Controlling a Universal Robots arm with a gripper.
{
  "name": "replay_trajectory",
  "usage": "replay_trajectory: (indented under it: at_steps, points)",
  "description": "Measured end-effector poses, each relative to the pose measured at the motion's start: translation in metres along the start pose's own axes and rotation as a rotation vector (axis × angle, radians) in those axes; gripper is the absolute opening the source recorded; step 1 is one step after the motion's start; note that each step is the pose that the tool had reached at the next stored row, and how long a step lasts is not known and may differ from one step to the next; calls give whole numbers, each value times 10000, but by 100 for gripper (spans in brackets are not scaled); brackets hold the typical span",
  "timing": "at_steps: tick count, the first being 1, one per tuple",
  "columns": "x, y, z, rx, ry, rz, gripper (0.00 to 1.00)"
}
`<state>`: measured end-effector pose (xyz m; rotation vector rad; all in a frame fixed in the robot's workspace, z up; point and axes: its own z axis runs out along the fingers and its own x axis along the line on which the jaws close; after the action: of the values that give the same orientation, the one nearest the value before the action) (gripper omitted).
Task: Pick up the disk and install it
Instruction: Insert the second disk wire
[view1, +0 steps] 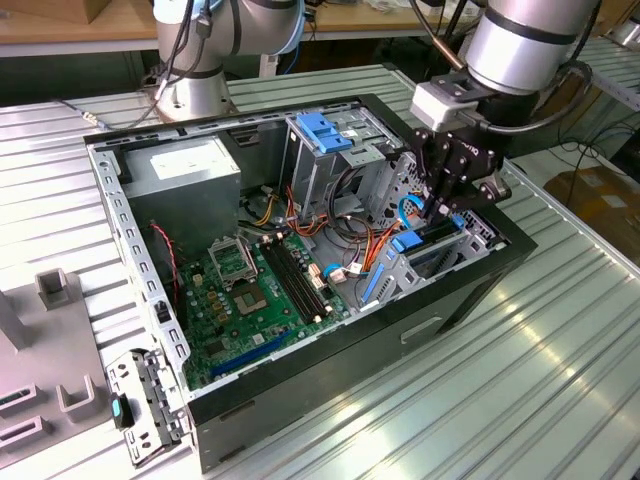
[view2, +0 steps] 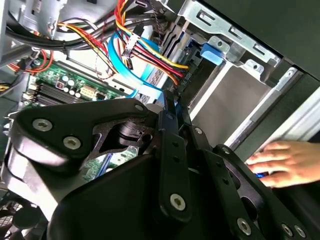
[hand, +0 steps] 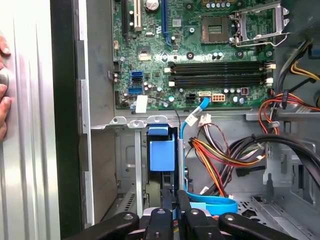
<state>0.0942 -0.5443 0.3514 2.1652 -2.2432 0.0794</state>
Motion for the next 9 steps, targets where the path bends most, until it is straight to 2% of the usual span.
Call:
replay_trajectory:
  at_steps: [1,2,9]
  points:
    - [20,0,3,6,-139,2,16]
    - [32,-1,5,7,-208,2,16]
    - [37,0,30,5,-228,3,16]
